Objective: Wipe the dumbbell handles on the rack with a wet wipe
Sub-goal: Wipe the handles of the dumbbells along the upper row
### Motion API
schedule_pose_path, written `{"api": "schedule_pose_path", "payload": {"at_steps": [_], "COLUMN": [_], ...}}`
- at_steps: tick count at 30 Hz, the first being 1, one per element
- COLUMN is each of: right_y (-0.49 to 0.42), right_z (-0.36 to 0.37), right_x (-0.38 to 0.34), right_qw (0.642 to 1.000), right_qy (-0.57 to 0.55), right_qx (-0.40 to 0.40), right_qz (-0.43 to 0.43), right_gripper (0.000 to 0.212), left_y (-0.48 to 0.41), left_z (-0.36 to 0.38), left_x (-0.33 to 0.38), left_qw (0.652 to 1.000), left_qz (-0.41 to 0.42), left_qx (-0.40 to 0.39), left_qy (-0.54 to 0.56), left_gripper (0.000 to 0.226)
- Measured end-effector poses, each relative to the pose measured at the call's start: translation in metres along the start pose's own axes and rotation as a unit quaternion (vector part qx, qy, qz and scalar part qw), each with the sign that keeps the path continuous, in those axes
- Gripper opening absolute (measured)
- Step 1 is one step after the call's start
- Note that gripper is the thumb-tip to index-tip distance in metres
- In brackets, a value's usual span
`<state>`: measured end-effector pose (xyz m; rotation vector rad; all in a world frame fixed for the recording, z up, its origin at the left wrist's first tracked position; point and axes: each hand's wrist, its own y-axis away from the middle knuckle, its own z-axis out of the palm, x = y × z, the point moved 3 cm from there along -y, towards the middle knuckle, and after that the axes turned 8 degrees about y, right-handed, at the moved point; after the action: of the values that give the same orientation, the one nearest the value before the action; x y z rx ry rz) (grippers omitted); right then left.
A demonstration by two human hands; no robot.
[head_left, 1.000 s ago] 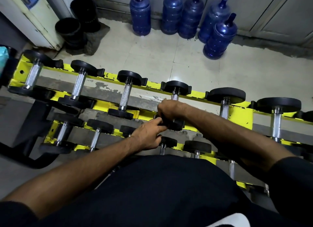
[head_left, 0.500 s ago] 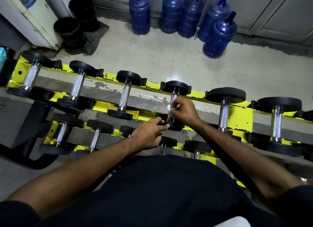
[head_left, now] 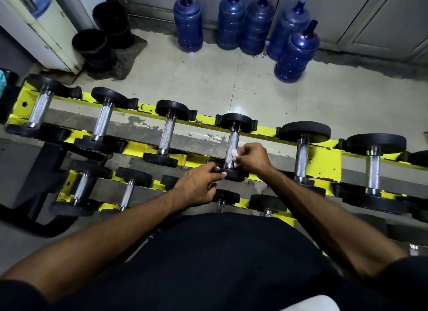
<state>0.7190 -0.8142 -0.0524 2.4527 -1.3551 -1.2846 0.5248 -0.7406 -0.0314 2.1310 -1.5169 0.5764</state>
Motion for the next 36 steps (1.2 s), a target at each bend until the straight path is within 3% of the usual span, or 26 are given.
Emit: {"api": "schedule_pose_path", "payload": {"at_steps": [2,6,8,12,15,18,22,26,28,32,36], "right_y": [0.001,-0.009,-0.006,0.008,0.003,-0.014,-0.001,0.014,0.006,-0.014,-0.012], "right_z": [-0.002,-0.003,0.000,0.007,0.000,-0.004,0.001,0.001,-0.001,0.006,0.009], "right_x": [-0.001,-0.007,-0.008,0.004,0.001,-0.004,-0.007,0.004,0.005,-0.003,0.011], "right_qw": [1.000,0.983,0.984,0.996,0.995,0.980,0.994,0.998,0.995,0.951,0.969], "right_qy": [-0.004,-0.146,-0.119,-0.010,-0.061,-0.150,-0.073,-0.025,-0.083,-0.270,-0.204], "right_qx": [0.002,0.099,0.121,0.082,0.085,0.118,0.078,0.041,0.060,0.087,0.006], "right_qz": [-0.008,0.059,0.042,-0.020,0.008,0.050,-0.022,-0.047,-0.009,0.123,0.141], "right_gripper": [0.018,0.030,0.029,0.013,0.005,0.014,0.037,0.023,0.010,0.021,0.021], "left_y": [-0.002,-0.004,-0.005,-0.007,-0.008,-0.009,-0.009,-0.009,-0.009,-0.008,-0.008], "left_z": [-0.001,-0.002,-0.003,-0.004,-0.005,-0.005,-0.007,-0.007,-0.006,-0.005,-0.004], "left_x": [0.000,0.001,0.001,0.002,0.002,0.002,0.002,0.002,0.002,0.001,0.000], "left_qw": [1.000,1.000,1.000,1.000,1.000,1.000,1.000,1.000,1.000,1.000,1.000], "left_qz": [0.006,0.004,-0.001,-0.004,-0.005,-0.005,-0.007,-0.006,-0.004,-0.005,-0.013], "left_qx": [0.001,0.005,0.005,0.004,-0.001,-0.007,-0.011,-0.003,-0.002,-0.001,0.006], "left_qy": [0.003,-0.002,0.002,0.009,0.009,0.007,0.003,0.006,0.007,0.012,0.016], "left_gripper": [0.046,0.043,0.042,0.040,0.040,0.040,0.040,0.039,0.039,0.038,0.037]}}
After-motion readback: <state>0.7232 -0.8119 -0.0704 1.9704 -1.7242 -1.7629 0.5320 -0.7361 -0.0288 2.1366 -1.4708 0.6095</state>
